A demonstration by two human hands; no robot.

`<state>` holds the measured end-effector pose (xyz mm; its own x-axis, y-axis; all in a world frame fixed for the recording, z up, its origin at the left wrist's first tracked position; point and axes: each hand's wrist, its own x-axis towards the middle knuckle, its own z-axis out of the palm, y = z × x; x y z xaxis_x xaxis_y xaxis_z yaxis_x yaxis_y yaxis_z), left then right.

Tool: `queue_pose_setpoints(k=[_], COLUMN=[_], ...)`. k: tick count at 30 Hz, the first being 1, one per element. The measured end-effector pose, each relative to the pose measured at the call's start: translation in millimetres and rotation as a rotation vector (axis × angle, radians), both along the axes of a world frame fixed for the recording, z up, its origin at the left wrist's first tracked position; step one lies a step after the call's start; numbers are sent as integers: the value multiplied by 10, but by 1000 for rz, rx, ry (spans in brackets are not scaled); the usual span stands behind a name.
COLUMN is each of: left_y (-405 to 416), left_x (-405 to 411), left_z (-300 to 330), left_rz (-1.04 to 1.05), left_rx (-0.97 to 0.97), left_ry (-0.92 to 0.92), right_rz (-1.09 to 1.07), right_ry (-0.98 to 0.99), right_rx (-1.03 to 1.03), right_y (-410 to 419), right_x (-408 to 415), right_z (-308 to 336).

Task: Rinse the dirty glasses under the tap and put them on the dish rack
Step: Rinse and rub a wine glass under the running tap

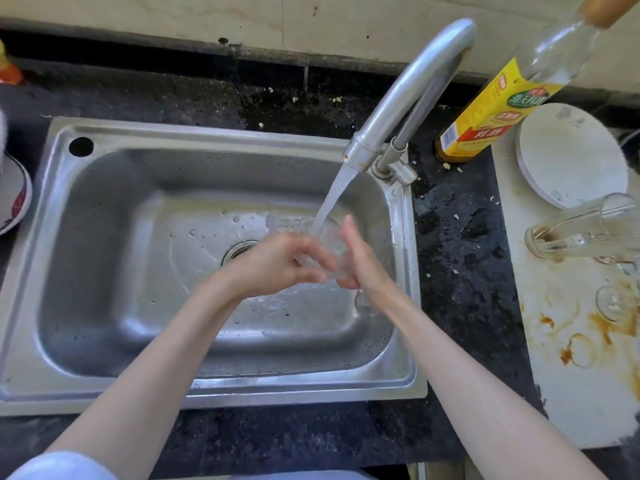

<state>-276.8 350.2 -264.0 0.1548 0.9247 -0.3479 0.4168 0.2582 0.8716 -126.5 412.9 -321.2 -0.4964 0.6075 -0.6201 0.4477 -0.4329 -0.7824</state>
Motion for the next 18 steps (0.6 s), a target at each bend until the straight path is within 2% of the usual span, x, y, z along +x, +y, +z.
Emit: queue_pose_setpoints(k=[2, 5, 8, 10, 12, 15, 16, 18], left_y=[-29, -27, -14, -11, -5, -2, 6, 13], left_x=[-1, 28, 65, 59, 15, -65, -84, -94], left_z=[16, 2, -78, -104, -95, -33, -38, -49], left_rz=[-117, 65, 221, 245, 98, -270, -302, -195], left_rx=[-54, -20, 42, 76, 95, 58, 45, 30], left_ry=[22, 32, 149, 192, 192, 275, 285, 243], right_rz=[42, 37, 37, 15, -28, 9, 50, 87], right_ry=[-18, -2, 8, 17, 7, 43, 68, 86], right_rx=[-82, -156, -1, 79, 62, -67, -93, -94], right_y=[46, 52, -10, -49, -32, 26, 33, 28], right_x=[20, 6, 5, 19, 22, 9, -2, -20], right_z=[84, 118, -5, -21, -13, 70, 81, 56])
